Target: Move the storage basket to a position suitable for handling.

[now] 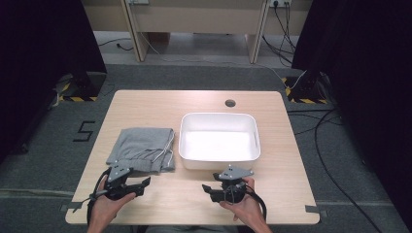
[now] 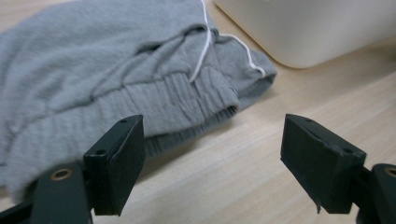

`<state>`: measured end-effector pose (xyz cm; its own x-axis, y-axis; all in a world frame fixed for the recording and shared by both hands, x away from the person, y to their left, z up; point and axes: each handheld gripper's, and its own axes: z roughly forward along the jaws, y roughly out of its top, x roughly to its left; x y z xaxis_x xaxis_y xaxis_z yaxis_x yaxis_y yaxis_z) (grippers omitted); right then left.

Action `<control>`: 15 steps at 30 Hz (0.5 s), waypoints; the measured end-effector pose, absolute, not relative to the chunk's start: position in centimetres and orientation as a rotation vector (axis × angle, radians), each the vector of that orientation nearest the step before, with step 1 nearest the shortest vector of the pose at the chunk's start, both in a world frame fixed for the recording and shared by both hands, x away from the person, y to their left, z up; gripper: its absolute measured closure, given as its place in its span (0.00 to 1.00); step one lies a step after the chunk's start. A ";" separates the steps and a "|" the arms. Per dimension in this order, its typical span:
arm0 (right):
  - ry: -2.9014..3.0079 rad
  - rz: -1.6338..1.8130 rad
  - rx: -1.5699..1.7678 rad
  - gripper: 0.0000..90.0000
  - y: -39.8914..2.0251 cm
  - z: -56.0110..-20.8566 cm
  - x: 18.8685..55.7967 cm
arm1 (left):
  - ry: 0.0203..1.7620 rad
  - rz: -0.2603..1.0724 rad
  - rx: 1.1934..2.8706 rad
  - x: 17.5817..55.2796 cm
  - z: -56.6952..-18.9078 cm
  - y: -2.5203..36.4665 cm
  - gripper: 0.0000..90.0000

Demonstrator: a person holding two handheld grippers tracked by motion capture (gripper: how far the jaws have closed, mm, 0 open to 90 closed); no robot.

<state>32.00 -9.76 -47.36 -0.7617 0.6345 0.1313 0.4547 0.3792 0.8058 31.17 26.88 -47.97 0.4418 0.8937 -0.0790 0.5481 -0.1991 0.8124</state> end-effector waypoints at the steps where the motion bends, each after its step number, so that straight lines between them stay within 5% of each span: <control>1: 2.436 1.332 0.970 0.46 -9.4 -47.3 32.2 | 1.223 0.543 1.870 31.4 -47.8 27.1 0.24; 15: 2.510 1.317 0.863 0.45 -4.1 -48.5 32.9 | 1.280 0.558 1.830 35.2 -46.9 28.8 0.24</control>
<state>32.92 -4.15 -48.49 -0.8156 0.5688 0.1059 0.4104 0.4398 0.7988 35.16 28.85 -46.87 0.3860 0.9178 -0.0927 0.5568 -0.1517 0.8167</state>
